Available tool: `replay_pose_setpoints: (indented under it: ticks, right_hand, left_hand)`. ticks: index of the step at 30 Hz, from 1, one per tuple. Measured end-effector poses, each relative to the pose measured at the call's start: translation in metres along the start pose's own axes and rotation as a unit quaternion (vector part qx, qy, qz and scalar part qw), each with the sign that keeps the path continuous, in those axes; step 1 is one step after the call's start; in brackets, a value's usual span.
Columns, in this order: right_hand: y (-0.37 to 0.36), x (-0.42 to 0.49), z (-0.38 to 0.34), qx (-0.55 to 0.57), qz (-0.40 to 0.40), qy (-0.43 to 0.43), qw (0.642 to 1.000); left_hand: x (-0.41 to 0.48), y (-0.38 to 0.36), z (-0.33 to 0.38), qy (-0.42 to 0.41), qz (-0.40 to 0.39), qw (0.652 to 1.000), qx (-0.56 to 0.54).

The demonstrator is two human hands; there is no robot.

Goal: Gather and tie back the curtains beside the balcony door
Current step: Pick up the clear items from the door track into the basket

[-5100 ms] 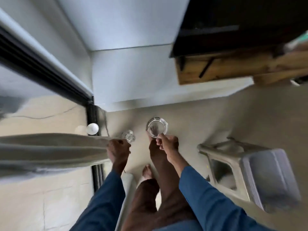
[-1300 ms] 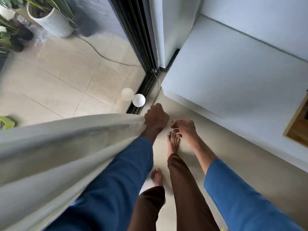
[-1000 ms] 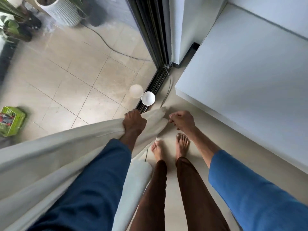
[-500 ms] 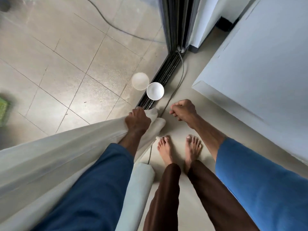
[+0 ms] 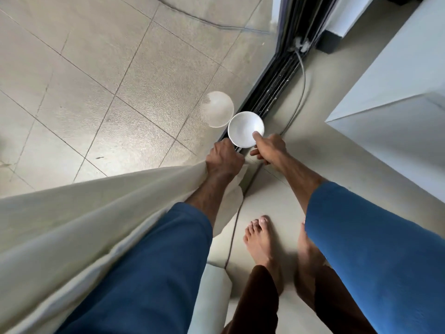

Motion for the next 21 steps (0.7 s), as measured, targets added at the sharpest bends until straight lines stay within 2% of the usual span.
replay_pose_setpoints:
  ticks: [6,9,16,21]
  right_hand:
    - [-0.009,0.014,-0.003,-0.053,-0.006,0.024,0.998]
    - [0.005,0.003,0.001,-0.066,-0.017,0.030,0.997]
    - [0.070,-0.084,0.047,-0.044,-0.031,-0.006,0.999]
    - [0.175,-0.215,0.036,0.023,-0.005,-0.053,0.998]
  left_hand:
    - [0.005,-0.007,-0.016,0.070,-0.014,0.996,-0.049]
    - [-0.008,0.002,-0.016,0.078,-0.022,0.995,-0.051]
    - [-0.097,0.053,0.012,0.056,-0.039,0.993,-0.092]
    - [-0.196,0.115,0.042,0.066,-0.054,0.989,-0.124]
Point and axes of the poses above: each hand's wrist, its own x-axis towards the middle knuckle, its own y-axis out of the back of the hand, z = x × y, the point moved 8 cm from there along x, towards the middle knuckle, and after that the axes turned 12 degrees about z, right-handed, at the moved point
